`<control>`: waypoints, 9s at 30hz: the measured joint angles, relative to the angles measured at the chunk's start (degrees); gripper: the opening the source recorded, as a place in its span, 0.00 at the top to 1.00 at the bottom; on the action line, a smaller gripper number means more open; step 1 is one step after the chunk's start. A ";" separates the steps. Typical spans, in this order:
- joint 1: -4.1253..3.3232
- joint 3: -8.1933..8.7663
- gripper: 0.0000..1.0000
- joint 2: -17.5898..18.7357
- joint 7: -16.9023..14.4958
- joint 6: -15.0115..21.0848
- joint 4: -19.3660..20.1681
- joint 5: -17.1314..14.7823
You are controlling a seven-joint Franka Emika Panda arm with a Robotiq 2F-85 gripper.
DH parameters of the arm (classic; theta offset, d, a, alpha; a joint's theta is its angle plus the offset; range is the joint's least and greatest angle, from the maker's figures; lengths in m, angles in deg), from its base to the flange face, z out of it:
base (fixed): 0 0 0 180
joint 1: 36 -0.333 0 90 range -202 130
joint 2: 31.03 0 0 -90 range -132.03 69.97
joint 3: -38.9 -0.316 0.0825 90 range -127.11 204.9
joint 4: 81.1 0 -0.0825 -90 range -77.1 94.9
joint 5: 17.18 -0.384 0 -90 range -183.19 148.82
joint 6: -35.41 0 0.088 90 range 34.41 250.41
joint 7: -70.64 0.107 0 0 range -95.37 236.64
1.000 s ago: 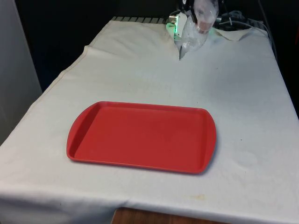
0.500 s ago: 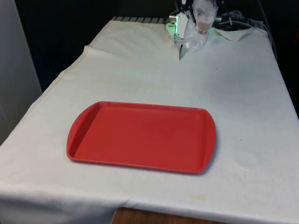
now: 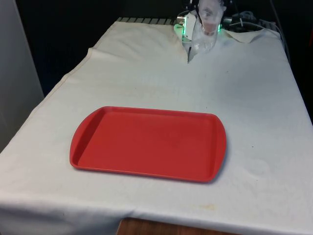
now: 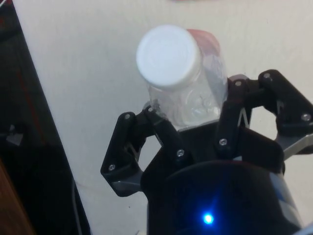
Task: Place the bottle upright on the tray.
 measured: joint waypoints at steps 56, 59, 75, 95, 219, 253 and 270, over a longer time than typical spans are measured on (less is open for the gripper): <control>0.29 3.38 0.65 16.50 1.03 0.34 -14.78 -9.34; 0.29 3.38 0.65 17.25 1.03 1.09 -14.78 -9.51; 0.23 3.38 0.65 17.36 0.97 1.09 -14.78 -9.51; -0.40 3.15 0.65 17.42 -0.11 9.74 -10.94 -9.51; -0.06 5.33 0.65 29.51 6.13 62.11 -4.58 -9.51; 0.11 4.93 0.65 32.20 17.93 66.52 -2.86 -9.51; 0.11 4.93 0.65 33.12 18.11 66.41 -3.04 -9.51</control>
